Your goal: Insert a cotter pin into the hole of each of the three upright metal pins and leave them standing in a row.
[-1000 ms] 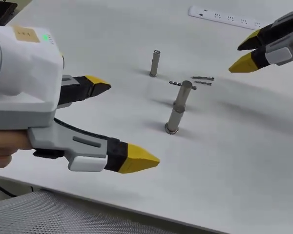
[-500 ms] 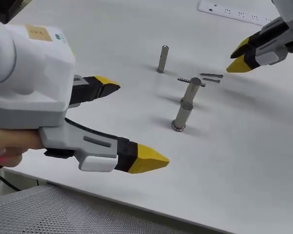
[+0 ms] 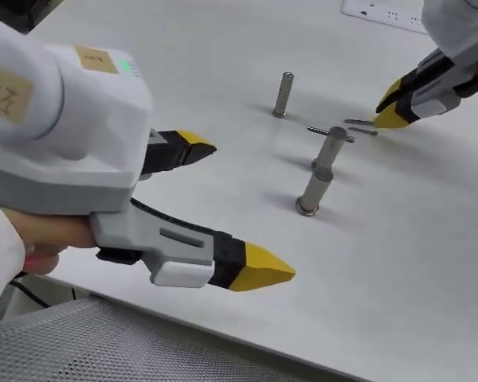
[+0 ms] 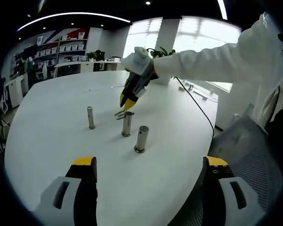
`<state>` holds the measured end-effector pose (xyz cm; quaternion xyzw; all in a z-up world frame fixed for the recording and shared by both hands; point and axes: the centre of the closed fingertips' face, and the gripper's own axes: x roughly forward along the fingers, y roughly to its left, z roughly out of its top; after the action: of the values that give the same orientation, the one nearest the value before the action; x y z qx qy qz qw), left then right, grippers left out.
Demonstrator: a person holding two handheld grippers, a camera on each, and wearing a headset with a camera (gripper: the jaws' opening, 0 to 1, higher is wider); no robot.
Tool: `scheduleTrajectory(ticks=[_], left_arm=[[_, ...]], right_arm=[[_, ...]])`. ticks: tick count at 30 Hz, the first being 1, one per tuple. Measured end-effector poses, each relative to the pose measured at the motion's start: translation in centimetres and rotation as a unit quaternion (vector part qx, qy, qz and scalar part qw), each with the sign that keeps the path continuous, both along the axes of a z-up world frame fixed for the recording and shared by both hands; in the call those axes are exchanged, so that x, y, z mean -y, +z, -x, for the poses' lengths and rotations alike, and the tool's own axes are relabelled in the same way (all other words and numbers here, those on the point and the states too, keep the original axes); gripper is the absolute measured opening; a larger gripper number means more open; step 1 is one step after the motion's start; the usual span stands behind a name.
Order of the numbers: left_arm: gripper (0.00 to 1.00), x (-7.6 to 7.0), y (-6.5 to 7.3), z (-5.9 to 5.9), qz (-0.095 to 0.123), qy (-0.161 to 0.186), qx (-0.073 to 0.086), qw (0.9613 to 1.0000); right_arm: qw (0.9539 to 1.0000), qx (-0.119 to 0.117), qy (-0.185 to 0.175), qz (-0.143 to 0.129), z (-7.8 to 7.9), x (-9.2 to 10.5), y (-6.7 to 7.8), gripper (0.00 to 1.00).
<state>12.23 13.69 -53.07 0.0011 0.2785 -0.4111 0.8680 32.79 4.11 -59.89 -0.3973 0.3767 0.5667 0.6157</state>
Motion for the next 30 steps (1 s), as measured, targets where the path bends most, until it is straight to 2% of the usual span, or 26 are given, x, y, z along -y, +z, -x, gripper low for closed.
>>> scheduleTrajectory(ticks=[8,21,30], left_arm=[[0.9,-0.1,-0.1,-0.1,0.002,0.0,-0.005,1.0],[0.9,-0.1,-0.3,-0.3,0.003,-0.002,-0.006,1.0],[0.89,0.0,-0.3,-0.3,0.003,-0.003,-0.007,1.0]], right_arm=[[0.9999,-0.005,0.004,0.008,-0.8,0.1,-0.8,0.05],[0.9997,-0.002,0.014,0.021,-0.9,0.4,-1.1,0.01],[0.9988,0.007,0.037,0.032,-0.4,0.2,-1.1,0.0]])
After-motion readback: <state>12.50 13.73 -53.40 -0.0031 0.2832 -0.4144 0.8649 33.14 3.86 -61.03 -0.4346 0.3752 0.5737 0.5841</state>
